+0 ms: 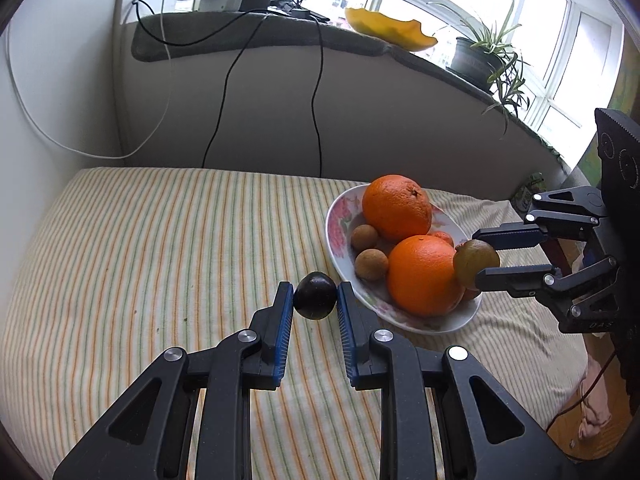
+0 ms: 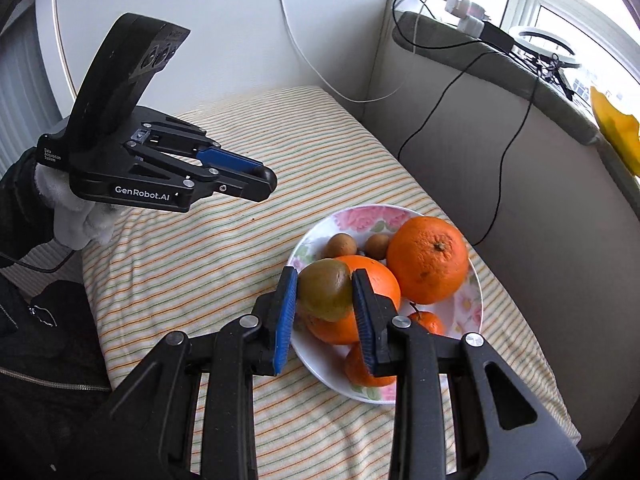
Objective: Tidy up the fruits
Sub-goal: 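Carry the kiwi over the plate with the right gripper while the left gripper carries the plum there, then lower the kiwi and plum into the plate and open both grippers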
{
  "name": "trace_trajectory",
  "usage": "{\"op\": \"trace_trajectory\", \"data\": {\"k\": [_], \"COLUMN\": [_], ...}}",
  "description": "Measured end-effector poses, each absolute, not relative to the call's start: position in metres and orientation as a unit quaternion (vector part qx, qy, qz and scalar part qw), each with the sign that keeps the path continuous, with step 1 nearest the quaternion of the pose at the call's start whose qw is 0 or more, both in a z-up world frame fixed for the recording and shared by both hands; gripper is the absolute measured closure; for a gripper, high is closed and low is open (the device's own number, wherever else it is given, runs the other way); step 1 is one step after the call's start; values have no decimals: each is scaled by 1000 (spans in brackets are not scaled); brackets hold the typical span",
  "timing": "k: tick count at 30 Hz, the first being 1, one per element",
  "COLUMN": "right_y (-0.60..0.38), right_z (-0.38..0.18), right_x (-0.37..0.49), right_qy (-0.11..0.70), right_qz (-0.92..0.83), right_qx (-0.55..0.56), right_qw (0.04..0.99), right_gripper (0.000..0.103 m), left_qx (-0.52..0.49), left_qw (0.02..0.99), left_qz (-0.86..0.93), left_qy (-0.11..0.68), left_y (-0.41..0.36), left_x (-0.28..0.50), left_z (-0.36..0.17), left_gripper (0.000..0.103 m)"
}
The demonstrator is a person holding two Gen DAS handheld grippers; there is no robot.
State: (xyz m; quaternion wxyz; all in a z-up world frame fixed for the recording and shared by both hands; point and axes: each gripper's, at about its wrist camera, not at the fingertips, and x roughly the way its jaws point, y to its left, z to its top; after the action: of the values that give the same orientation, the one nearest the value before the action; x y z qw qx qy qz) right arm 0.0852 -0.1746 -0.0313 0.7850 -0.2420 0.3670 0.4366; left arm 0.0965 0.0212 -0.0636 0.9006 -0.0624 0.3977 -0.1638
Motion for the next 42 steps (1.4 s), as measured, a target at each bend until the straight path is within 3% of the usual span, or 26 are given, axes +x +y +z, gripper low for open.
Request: {"op": "trace_trajectory", "data": {"k": [16,42], "right_y": [-242,-257], "right_z": [-31,-60], "right_x": [127,173], "right_qy": [378,401], "right_qz": [369,359], "right_qx": [-169,-112], "right_qw": [832,835], "right_gripper": [74,74], "left_qx": [-52,-38], "left_qw": [898,892], "left_qz": [-188,-209], "left_qy": [395,399], "left_y": [-11,-44], "left_x": [108,138], "left_z": [-56,-55], "left_gripper": [83,83]}}
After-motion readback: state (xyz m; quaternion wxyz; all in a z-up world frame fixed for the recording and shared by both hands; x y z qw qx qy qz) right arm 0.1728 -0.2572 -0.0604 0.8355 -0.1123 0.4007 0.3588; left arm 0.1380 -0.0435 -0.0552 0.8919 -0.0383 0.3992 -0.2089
